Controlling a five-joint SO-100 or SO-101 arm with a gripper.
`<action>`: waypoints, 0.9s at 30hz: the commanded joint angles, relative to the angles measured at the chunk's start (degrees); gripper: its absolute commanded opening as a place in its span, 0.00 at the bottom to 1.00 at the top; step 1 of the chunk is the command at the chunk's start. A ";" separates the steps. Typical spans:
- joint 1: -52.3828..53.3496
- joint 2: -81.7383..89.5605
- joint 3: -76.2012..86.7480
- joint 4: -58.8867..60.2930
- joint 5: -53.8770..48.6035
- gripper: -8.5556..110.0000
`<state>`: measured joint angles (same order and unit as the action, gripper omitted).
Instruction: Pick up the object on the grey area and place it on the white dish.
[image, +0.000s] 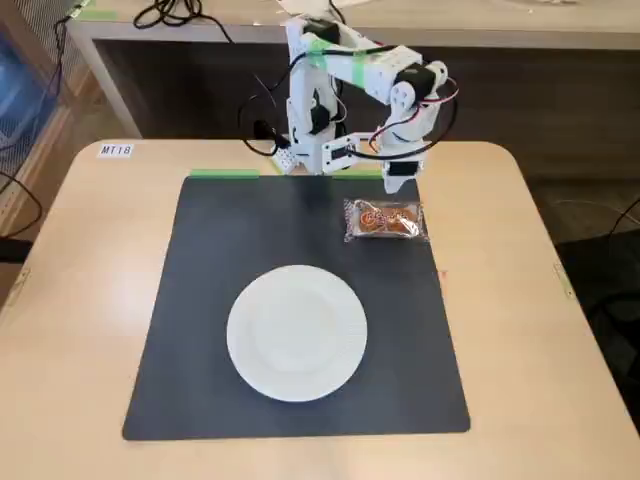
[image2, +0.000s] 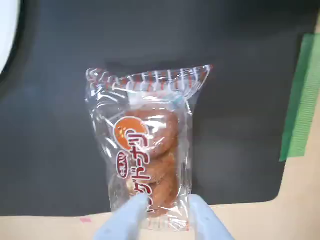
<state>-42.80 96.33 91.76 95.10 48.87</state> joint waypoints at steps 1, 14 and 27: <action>-1.67 -0.79 -2.46 1.58 2.90 0.30; -8.09 -2.72 -2.20 0.53 6.68 0.46; -6.59 -11.95 -2.20 -5.27 4.92 0.45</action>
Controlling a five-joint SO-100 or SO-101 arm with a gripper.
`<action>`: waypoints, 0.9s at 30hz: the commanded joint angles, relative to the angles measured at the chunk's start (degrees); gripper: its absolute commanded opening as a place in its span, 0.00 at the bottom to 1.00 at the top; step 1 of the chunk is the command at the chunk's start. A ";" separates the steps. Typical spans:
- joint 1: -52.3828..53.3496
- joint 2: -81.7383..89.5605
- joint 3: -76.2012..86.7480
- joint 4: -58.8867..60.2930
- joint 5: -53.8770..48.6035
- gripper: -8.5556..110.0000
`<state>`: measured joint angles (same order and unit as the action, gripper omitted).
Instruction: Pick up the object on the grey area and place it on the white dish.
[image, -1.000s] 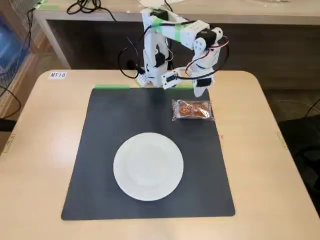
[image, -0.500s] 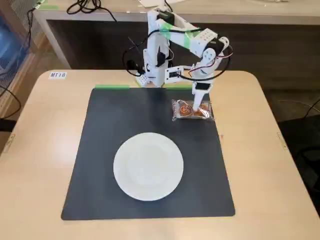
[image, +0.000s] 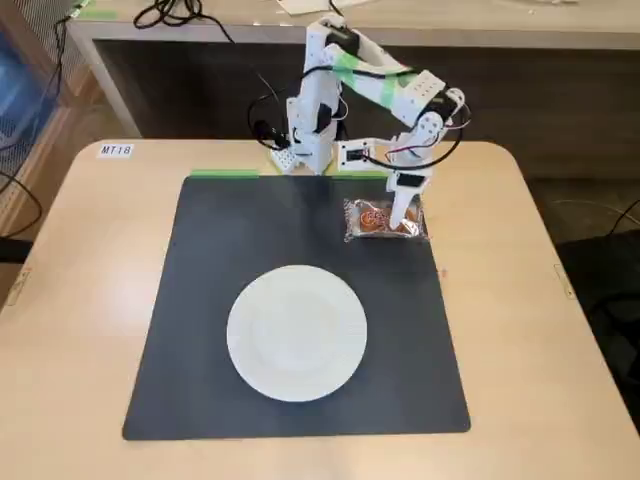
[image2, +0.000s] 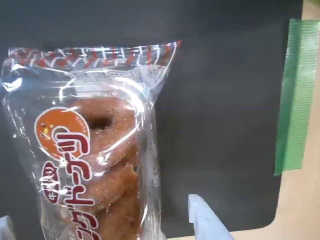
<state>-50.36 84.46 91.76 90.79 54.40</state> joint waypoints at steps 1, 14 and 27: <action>1.05 -0.44 -2.20 -1.32 -0.62 0.44; 5.10 0.70 11.95 -15.38 -2.11 0.30; 6.94 9.49 13.18 -25.05 -14.59 0.14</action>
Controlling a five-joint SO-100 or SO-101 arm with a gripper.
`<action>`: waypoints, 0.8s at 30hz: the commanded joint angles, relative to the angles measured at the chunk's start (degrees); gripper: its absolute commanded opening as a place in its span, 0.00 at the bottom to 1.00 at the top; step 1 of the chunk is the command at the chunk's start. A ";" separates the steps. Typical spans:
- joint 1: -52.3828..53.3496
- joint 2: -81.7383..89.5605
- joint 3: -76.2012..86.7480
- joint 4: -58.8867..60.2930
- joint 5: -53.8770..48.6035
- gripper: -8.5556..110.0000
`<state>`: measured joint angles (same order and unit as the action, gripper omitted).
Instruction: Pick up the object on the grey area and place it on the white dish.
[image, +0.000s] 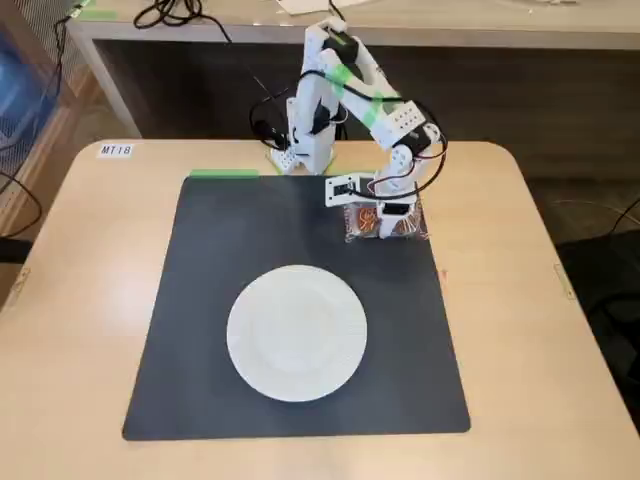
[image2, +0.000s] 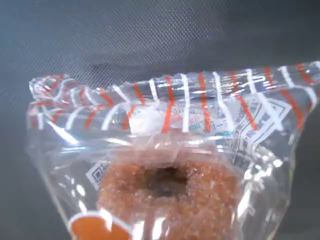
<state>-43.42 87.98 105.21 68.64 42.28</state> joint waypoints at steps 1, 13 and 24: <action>-0.09 7.47 -0.26 -4.75 -3.78 0.13; 9.76 19.60 1.41 -34.80 -26.46 0.18; 33.93 15.64 0.62 -40.87 -48.87 0.17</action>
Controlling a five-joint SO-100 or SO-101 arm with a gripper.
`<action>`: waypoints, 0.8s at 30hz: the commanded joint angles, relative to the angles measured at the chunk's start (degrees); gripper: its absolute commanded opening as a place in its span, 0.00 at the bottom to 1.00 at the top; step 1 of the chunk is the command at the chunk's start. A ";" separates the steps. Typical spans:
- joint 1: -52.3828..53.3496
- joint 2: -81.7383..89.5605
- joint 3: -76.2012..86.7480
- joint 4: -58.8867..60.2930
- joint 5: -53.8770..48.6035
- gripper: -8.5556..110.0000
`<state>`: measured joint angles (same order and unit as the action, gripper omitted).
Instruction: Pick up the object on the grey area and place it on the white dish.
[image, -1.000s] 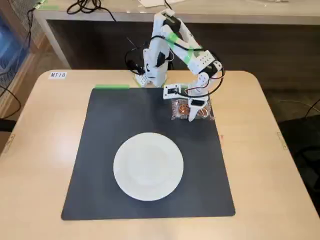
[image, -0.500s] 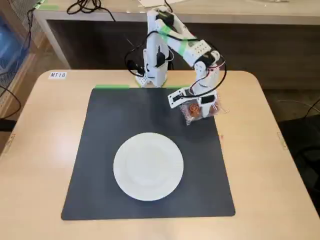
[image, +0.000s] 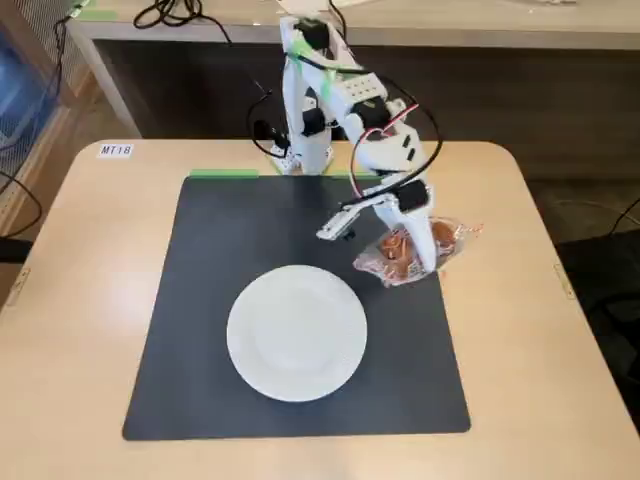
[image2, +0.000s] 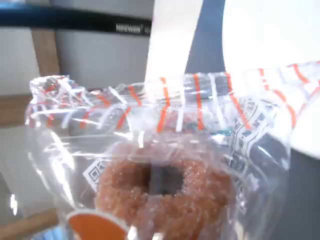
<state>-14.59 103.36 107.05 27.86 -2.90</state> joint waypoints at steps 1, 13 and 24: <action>7.03 -0.26 -1.23 0.35 -4.75 0.17; 16.52 -12.30 -1.76 11.60 -5.36 0.19; 15.56 -18.98 -1.76 13.01 -2.20 0.21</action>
<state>1.41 84.29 106.96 41.31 -5.71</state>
